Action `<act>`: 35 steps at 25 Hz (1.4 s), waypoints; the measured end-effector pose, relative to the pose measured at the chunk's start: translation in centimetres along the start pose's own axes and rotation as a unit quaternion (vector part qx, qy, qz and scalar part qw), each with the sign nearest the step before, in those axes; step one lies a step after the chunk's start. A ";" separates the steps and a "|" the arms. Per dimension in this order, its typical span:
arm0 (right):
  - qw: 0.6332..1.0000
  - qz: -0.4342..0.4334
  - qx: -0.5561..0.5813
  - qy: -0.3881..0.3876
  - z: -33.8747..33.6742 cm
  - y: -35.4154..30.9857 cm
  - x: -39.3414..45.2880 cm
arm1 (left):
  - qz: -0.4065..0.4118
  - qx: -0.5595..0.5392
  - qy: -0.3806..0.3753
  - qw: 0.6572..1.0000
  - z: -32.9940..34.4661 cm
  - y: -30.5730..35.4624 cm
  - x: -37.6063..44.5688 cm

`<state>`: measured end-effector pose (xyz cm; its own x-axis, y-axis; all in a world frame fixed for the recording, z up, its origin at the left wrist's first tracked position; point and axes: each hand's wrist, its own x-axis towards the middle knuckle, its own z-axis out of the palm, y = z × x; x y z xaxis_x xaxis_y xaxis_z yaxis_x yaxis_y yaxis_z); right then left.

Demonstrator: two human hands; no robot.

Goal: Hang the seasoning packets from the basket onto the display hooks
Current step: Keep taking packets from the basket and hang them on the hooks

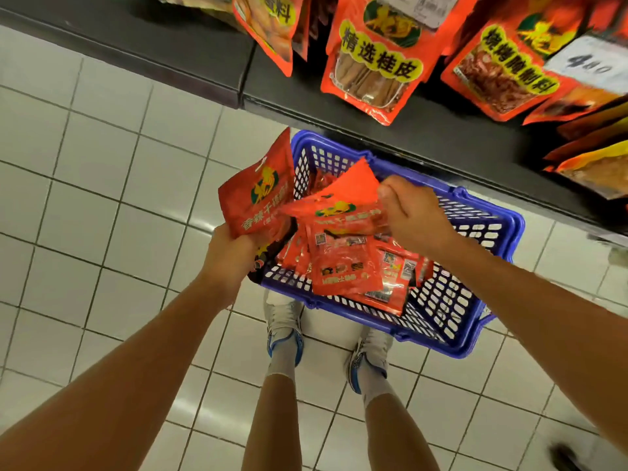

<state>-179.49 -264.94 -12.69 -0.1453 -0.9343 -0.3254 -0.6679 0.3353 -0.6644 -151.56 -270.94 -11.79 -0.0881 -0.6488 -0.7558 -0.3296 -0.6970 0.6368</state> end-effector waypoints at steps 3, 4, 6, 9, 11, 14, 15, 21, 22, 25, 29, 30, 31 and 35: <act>0.974 0.062 0.190 0.112 -4.3 -4.1 -1.0 | -0.004 -0.078 -0.051 0.996 0.2 3.9 -2.0; 0.958 0.073 0.242 0.133 -5.8 -5.6 -1.2 | -0.013 -0.109 -0.077 0.991 0.4 5.3 -2.9; 0.930 0.093 0.316 0.161 -8.7 -8.8 -1.8 | -0.022 -0.157 -0.144 0.977 1.1 8.8 -5.8; 0.882 0.133 0.414 0.183 -12.5 -13.7 -3.1 | 0.048 -0.152 -0.188 0.969 1.9 13.7 -10.8; 0.855 0.127 0.467 0.186 -16.3 -17.8 -4.5 | 0.086 -0.141 -0.167 0.972 1.6 17.9 -15.0; 0.848 0.074 0.493 0.181 -23.3 -24.8 -7.9 | 0.147 -0.133 -0.167 0.966 -0.1 24.4 -22.1; 0.864 0.039 0.469 0.177 -25.7 -27.2 -9.2 | 0.169 -0.132 -0.164 0.963 -0.9 26.6 -24.6; 0.869 -0.069 0.442 0.210 -39.2 -40.8 -16.4 | 0.308 -0.115 -0.142 0.934 -4.4 39.6 -38.8; 0.863 -0.089 0.439 0.233 -41.4 -42.9 -17.4 | 0.330 -0.113 -0.138 0.927 -4.6 41.7 -40.9; 0.834 -0.154 0.447 0.283 -47.9 -48.6 -20.1 | 0.387 -0.123 -0.103 0.908 -5.1 47.8 -47.2; 0.819 -0.219 0.422 0.321 -54.4 -54.4 -23.1 | 0.436 -0.169 -0.101 0.878 -6.5 54.6 -53.4; 0.815 -0.229 0.415 0.333 -55.9 -55.6 -23.7 | 0.450 -0.175 -0.093 0.871 -7.2 56.1 -54.6; 0.809 -0.235 0.413 0.346 -57.4 -56.6 -24.2 | 0.463 -0.180 -0.084 0.864 -8.0 57.5 -55.6; 0.786 -0.232 0.404 0.405 -63.4 -59.3 -24.2 | 0.525 -0.191 -0.095 0.824 -10.7 61.9 -57.5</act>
<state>-182.62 -269.87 77.20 -0.6594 -0.6385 0.3968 -0.1516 -0.4040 -0.9021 -156.85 -279.99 72.72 -0.2932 -0.9212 0.2557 0.3379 0.1503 0.9291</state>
